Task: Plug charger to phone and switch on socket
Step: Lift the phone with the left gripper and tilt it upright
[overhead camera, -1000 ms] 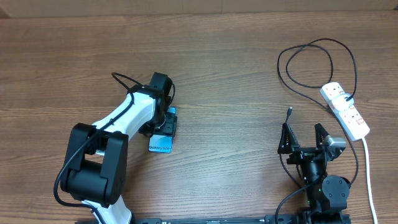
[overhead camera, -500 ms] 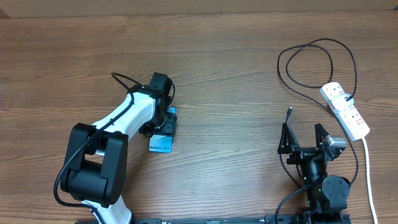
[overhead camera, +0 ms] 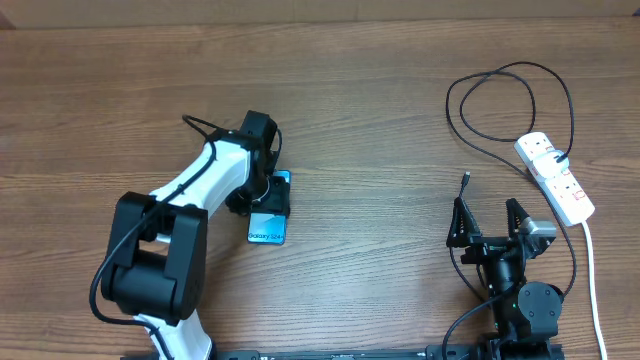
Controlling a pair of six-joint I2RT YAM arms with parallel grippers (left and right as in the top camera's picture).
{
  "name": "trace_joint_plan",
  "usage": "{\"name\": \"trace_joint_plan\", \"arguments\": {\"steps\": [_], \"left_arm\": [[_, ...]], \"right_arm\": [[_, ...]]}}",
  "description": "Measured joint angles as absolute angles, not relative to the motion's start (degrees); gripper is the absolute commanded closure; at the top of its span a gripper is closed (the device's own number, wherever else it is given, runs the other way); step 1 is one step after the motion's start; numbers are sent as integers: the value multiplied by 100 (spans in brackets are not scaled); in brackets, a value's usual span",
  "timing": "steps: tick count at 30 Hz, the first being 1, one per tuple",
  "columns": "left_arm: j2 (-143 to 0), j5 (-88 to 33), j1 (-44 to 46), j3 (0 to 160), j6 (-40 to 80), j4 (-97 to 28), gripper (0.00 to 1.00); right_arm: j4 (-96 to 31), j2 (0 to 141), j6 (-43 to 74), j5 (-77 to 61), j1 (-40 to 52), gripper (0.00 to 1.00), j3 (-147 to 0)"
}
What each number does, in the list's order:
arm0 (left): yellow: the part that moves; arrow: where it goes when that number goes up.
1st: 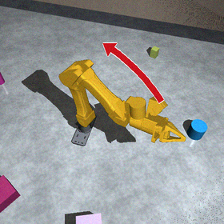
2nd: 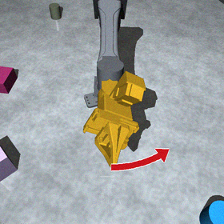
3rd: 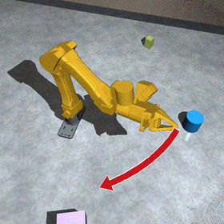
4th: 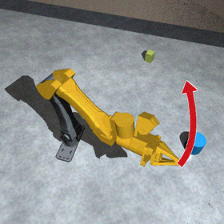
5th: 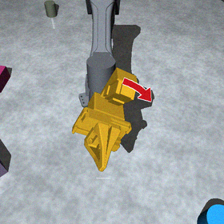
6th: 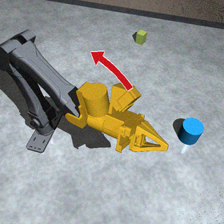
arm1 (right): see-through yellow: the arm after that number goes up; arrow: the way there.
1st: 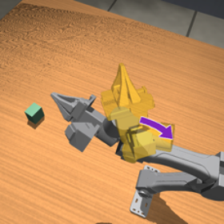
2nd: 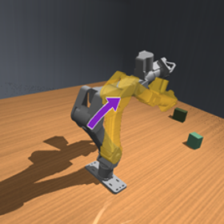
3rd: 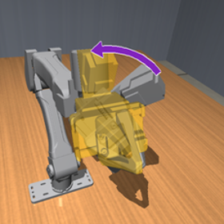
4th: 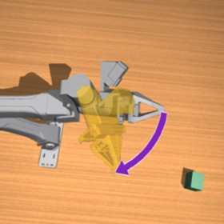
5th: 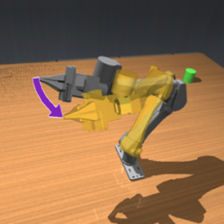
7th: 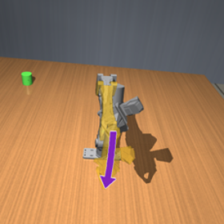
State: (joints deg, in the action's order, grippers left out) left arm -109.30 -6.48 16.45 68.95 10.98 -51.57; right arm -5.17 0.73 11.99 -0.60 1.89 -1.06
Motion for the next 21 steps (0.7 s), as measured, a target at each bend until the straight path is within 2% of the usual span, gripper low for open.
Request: {"name": "trace_joint_plan", "arguments": {"steps": [12,16,21], "left_arm": [[-10975,-1286,1651,8055,1114,-6956,56],[-10975,-1802,1651,8385,1131,-7505,57],[-10975,-2853,1651,8482,1149,-7561,57]], "right_arm": [[-515,73,1201,-60,191,0,-106],[-515,73,1199,-60,191,0,-106],[-513,73,1197,-60,191,0,-106]]}}
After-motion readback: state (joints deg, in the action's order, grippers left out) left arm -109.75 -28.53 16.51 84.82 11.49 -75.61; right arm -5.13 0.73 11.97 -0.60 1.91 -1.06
